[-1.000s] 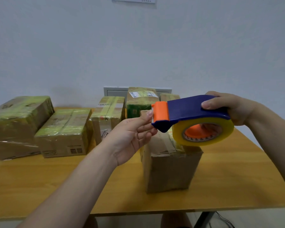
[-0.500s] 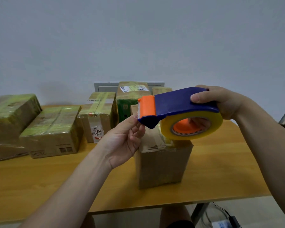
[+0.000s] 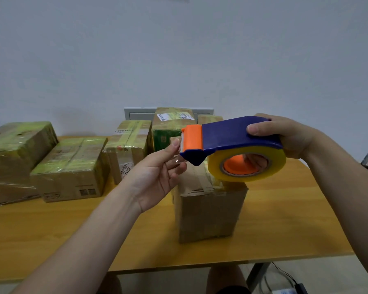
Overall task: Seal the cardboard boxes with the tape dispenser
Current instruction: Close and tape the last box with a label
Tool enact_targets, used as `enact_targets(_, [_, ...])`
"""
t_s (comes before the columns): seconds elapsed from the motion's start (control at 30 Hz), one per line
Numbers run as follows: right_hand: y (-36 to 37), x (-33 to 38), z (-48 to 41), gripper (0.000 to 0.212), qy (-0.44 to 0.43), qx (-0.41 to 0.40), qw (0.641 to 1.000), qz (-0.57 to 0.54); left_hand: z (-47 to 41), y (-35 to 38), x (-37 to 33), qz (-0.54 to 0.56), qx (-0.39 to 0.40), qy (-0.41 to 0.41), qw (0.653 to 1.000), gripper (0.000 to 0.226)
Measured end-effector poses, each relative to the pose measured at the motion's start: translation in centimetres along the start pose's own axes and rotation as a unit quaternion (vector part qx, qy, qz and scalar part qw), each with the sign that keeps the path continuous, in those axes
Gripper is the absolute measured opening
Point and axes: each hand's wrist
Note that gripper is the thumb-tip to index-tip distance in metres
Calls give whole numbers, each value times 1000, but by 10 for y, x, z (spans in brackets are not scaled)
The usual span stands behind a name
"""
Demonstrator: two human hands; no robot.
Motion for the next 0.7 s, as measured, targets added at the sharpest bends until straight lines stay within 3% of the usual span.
enact_targets(0.13, [3, 9, 1, 28, 12, -1, 1000, 29, 7, 1, -3, -34, -26, 19, 999, 26])
enact_targets(0.3, [1, 32, 6, 23, 20, 20, 999, 41, 20, 9, -13, -206, -92, 90, 970, 17])
enact_targets(0.43, [-10, 51, 16, 45, 51, 47, 997, 25, 28, 19, -19, -297, -110, 159, 935, 12])
enact_targets(0.5, [-14, 55, 20, 51, 93, 56, 994, 2, 30, 21, -21, -300, -117, 161, 933, 10])
enact_targets(0.7, [-6, 48, 26, 50, 154, 169, 974, 7, 38, 18, -14, -215, -96, 73, 969, 12])
Point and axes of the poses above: each hand's wrist, its own z-axis away from the middle knuckle, its own y-axis out of the palm, x = y × z, and after that the axes turned 8 degrees about -x, right-handed
